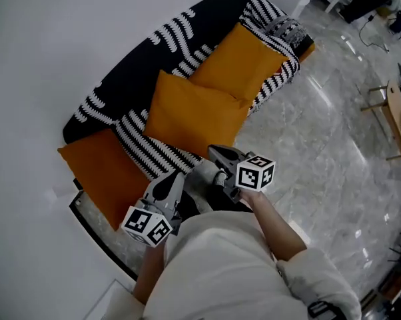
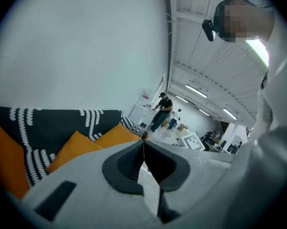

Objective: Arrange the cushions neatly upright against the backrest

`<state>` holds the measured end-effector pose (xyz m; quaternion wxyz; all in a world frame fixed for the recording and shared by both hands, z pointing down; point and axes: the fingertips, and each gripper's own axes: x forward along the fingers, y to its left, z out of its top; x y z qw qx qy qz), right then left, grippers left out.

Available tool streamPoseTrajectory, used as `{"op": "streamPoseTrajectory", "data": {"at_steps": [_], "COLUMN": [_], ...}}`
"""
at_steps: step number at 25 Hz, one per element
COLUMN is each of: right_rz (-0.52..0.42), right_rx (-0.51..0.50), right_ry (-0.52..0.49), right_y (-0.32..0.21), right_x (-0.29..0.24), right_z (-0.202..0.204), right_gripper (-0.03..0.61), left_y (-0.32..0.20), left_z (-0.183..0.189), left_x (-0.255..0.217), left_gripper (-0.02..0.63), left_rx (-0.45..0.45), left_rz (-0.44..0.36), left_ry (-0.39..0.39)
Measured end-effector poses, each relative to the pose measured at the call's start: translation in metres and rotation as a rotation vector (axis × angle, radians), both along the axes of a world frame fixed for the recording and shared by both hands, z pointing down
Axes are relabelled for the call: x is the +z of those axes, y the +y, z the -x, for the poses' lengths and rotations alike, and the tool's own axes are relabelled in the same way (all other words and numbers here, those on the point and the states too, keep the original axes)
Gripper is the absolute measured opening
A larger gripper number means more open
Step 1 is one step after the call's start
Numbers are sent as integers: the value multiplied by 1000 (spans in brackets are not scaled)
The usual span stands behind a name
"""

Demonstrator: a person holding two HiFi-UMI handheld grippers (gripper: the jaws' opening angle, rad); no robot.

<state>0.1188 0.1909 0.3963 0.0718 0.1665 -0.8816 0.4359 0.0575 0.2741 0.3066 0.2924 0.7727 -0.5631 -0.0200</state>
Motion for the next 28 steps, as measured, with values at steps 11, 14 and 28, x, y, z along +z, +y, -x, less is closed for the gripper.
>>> {"op": "streamPoseTrajectory", "data": {"at_steps": [11, 14, 28], "right_rz": [102, 151, 293], "right_rx": [246, 310, 529], "right_ry": [60, 108, 364], "right_y": [-46, -61, -160], "right_x": [45, 58, 167], "right_z": [-68, -73, -83], "right_gripper": [11, 12, 14], "left_y": [-64, -90, -235], "left_z": [-7, 8, 148], "left_x": [32, 49, 206], "left_gripper": [12, 12, 14], "left_rx": [149, 185, 251], "left_rz": [116, 169, 362], "left_ry": [-43, -39, -163]}}
